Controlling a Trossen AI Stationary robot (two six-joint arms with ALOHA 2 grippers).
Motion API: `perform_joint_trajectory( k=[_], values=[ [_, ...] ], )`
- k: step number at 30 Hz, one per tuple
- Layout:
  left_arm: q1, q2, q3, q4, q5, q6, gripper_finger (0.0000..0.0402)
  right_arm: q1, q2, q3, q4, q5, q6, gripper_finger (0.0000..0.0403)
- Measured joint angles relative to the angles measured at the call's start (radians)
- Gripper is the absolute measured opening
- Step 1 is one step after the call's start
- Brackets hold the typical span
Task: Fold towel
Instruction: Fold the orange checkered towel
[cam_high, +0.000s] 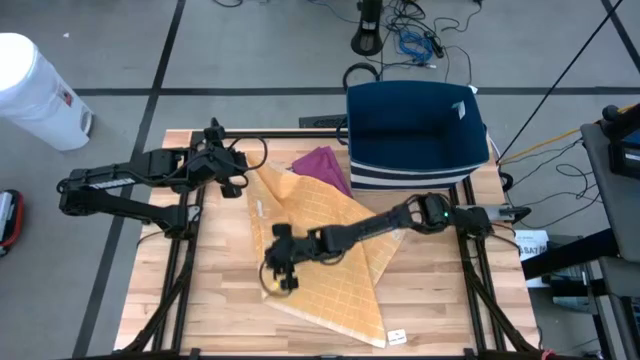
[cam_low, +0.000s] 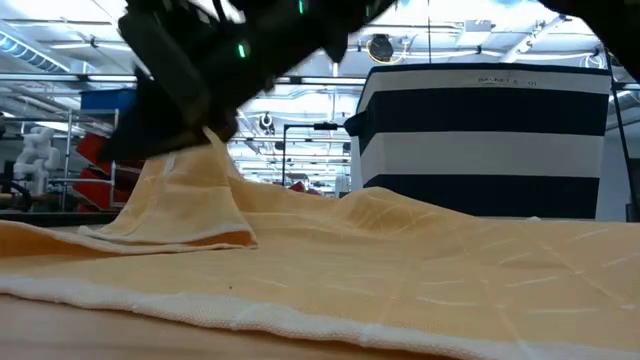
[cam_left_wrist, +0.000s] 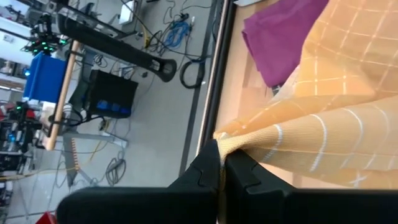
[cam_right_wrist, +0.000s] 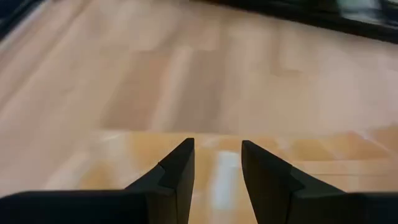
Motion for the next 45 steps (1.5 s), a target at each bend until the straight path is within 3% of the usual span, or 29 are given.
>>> perform_joint_trajectory(
  k=[6, 12, 18, 24, 31, 45],
  values=[
    [0.000, 0.000, 0.000, 0.000, 0.018, -0.002, 0.0000, -0.048, -0.002, -0.117, 0.163, -0.072, 0.045, 0.0120],
    [0.000, 0.011, 0.000, 0.015, 0.024, -0.002, 0.0000, -0.031, 0.011, -0.123, 0.245, -0.077, -0.001, 0.0120],
    [0.000, 0.048, 0.000, 0.020, 0.030, -0.002, 0.0000, -0.034, 0.064, -0.119, 0.258, -0.072, 0.006, 0.0120],
    [0.000, 0.083, 0.000, 0.021, 0.054, -0.002, 0.0000, -0.034, 0.068, -0.117, 0.253, 0.020, -0.032, 0.0121],
    [0.000, 0.108, 0.000, 0.022, 0.054, -0.001, 0.0000, -0.034, 0.081, -0.117, 0.242, -0.043, -0.022, 0.0121],
    [0.000, 0.109, 0.000, 0.030, 0.077, -0.003, 0.0000, -0.042, 0.119, -0.114, 0.264, 0.007, -0.022, 0.0106]
  ],
)
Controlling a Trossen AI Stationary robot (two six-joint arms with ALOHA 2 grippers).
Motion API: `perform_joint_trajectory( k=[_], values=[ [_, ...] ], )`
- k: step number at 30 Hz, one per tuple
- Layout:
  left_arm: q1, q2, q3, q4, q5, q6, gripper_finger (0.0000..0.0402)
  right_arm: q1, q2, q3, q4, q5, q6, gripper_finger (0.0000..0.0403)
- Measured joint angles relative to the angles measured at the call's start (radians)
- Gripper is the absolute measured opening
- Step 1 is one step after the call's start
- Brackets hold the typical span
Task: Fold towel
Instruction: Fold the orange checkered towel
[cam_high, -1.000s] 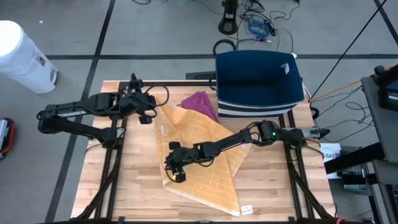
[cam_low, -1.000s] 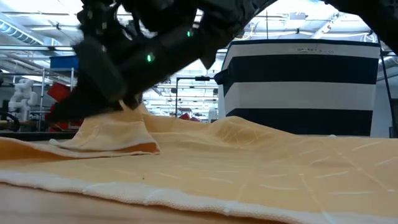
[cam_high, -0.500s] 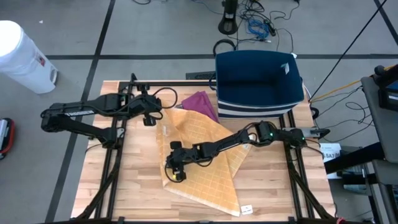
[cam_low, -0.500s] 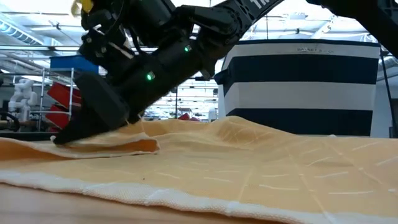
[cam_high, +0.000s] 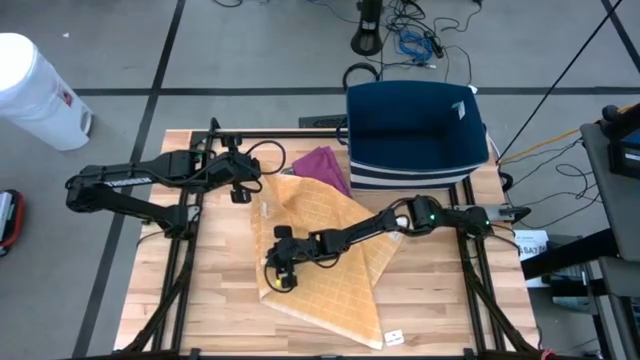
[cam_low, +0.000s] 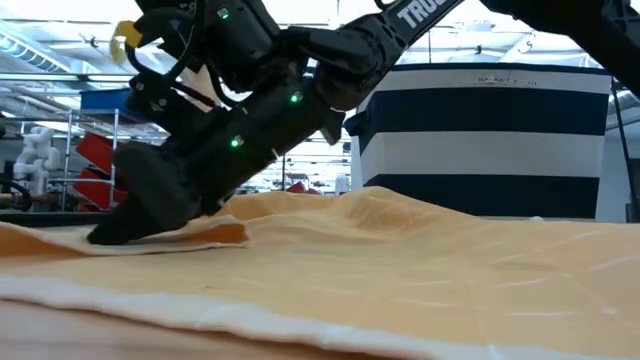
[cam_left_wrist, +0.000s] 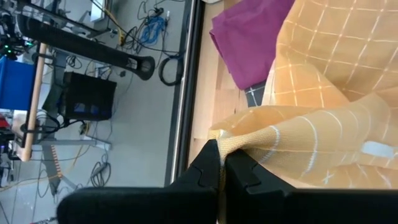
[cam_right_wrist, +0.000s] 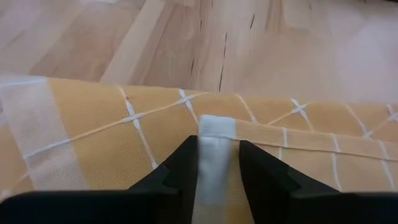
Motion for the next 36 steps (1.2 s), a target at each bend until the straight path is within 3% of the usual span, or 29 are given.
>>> perform_joint_trajectory(
  k=[12, 29, 36],
  values=[
    [0.000, 0.000, 0.000, 0.000, 0.005, -0.005, 0.0000, 0.001, -0.009, -0.002, -0.017, 0.005, -0.004, 0.0005],
    [0.000, 0.000, 0.000, -0.001, 0.050, -0.007, 0.0000, 0.032, -0.079, -0.004, -0.061, 0.002, -0.048, 0.0029],
    [0.000, 0.000, 0.000, -0.001, 0.053, -0.015, 0.0000, 0.034, -0.077, -0.004, -0.077, -0.005, -0.030, 0.0063]
  ],
)
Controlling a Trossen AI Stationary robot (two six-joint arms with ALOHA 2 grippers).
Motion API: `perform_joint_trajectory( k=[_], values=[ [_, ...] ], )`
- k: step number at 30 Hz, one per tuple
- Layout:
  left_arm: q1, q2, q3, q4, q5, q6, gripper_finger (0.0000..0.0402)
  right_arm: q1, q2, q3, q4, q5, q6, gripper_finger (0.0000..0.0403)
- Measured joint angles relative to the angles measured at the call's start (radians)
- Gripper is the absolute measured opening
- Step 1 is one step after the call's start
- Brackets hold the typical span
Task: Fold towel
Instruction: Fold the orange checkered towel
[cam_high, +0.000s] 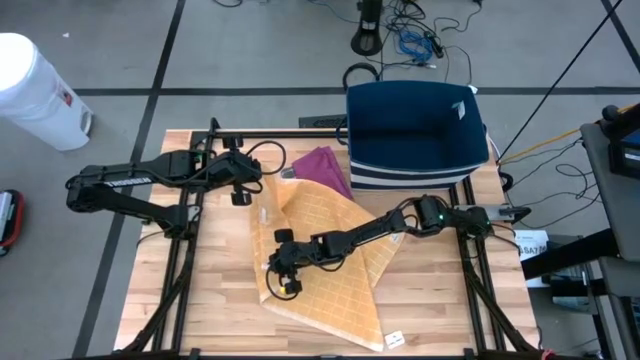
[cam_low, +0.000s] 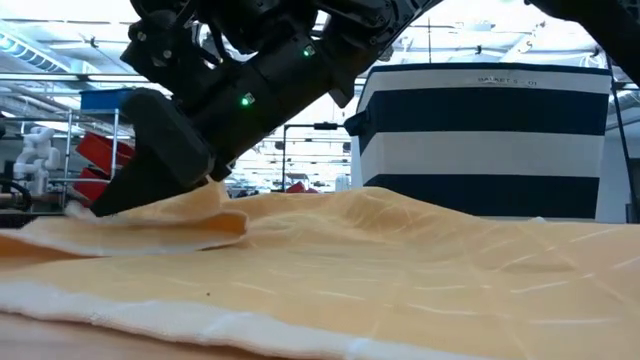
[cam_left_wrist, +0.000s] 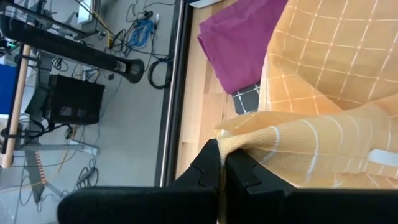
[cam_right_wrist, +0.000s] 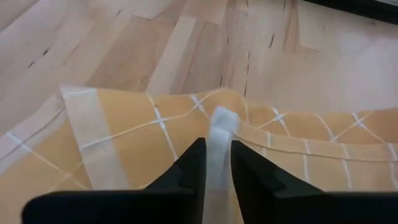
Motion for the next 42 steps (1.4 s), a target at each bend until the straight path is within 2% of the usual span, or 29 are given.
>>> perform_joint_trajectory(
  k=[5, 10, 13, 21, 25, 33, 42],
  values=[
    [0.000, 0.000, 0.000, 0.000, 0.000, -0.004, 0.0000, -0.001, 0.002, 0.000, -0.002, 0.001, 0.005, 0.0072],
    [0.000, 0.000, 0.000, 0.000, 0.000, -0.007, 0.0000, -0.003, 0.003, 0.000, -0.008, 0.000, 0.004, 0.0042],
    [0.000, 0.000, 0.000, 0.000, 0.000, -0.008, 0.0000, -0.003, 0.004, 0.000, 0.005, 0.000, -0.004, 0.0038],
    [0.000, 0.000, 0.000, 0.000, 0.019, -0.011, 0.0000, 0.000, 0.036, 0.002, 0.054, -0.009, 0.006, 0.0115],
    [0.000, 0.000, 0.000, 0.000, 0.023, -0.013, 0.0000, -0.001, 0.035, 0.002, 0.066, 0.011, 0.009, 0.0129],
    [0.000, 0.000, 0.000, 0.001, 0.023, -0.014, 0.0000, -0.001, 0.035, 0.002, 0.044, 0.002, 0.002, 0.0088],
    [0.000, 0.000, 0.000, 0.008, 0.024, -0.014, 0.0000, -0.001, 0.035, 0.002, 0.042, 0.000, -0.002, 0.0067]
  ],
)
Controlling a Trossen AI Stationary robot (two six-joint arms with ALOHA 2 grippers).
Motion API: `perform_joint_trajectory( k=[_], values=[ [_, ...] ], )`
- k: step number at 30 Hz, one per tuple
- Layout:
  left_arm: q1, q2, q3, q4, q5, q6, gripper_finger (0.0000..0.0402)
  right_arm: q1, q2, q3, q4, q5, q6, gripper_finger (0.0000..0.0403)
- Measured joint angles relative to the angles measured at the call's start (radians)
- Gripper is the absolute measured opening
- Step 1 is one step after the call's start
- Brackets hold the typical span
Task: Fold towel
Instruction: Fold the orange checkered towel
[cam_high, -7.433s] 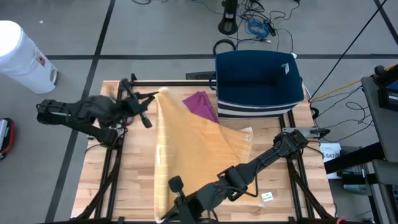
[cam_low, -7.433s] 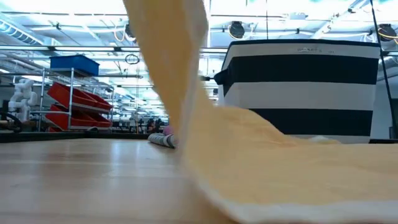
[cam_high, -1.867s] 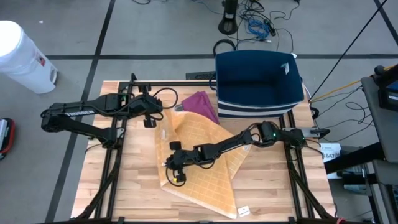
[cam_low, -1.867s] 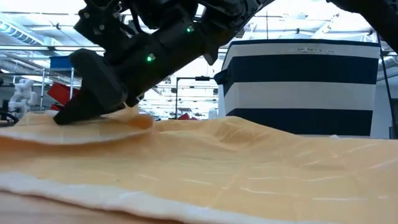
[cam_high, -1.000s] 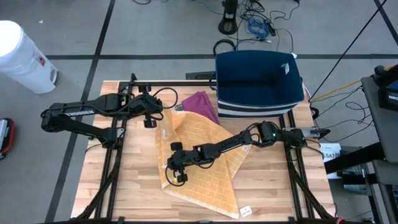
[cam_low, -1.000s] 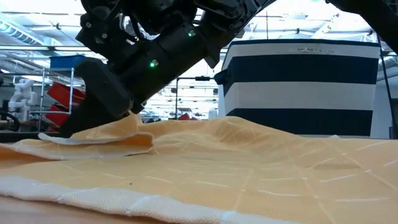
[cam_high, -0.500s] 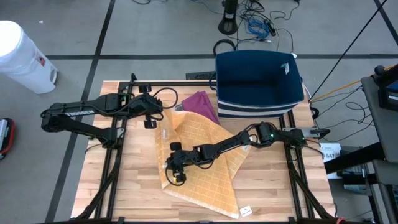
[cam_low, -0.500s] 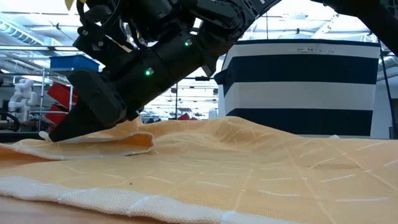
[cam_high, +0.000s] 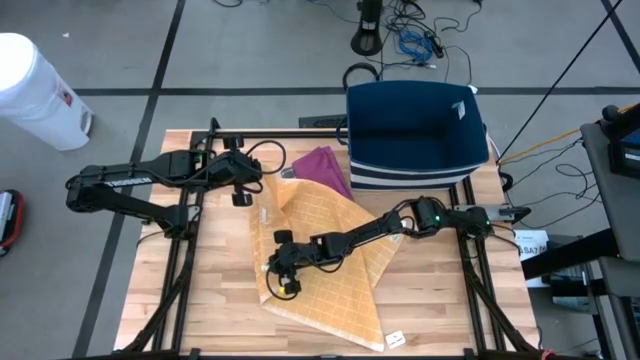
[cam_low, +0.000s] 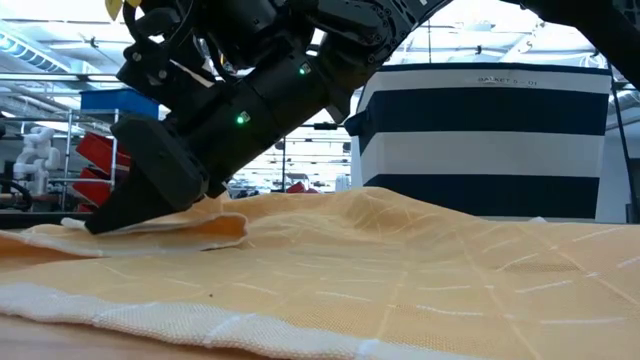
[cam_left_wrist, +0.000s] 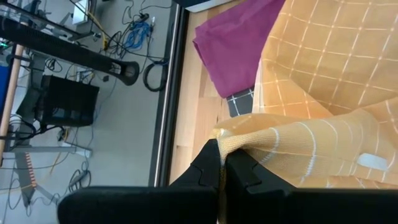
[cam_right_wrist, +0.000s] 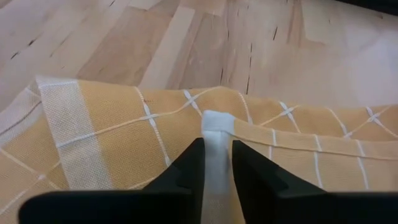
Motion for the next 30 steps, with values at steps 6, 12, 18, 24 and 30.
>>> perform_joint_trajectory(
  k=[6, 12, 18, 24, 30],
  values=[
    [0.000, 0.000, 0.000, 0.000, 0.000, -0.001, 0.0000, -0.002, -0.001, 0.000, -0.007, 0.000, -0.003, 0.0016],
    [0.000, 0.000, 0.000, 0.000, 0.001, -0.001, 0.0000, -0.002, -0.002, 0.000, -0.008, 0.001, -0.021, 0.0003],
    [0.000, 0.000, 0.000, 0.000, 0.000, -0.001, 0.0000, 0.002, -0.007, 0.000, 0.029, 0.001, -0.036, 0.0001],
    [0.000, 0.000, 0.000, 0.000, -0.034, 0.003, 0.0000, 0.039, -0.090, 0.000, 0.095, 0.009, -0.073, 0.0001],
    [0.000, 0.000, 0.000, 0.004, -0.105, 0.019, 0.0000, 0.125, -0.229, 0.000, 0.132, 0.080, -0.182, 0.0000]
  ],
)
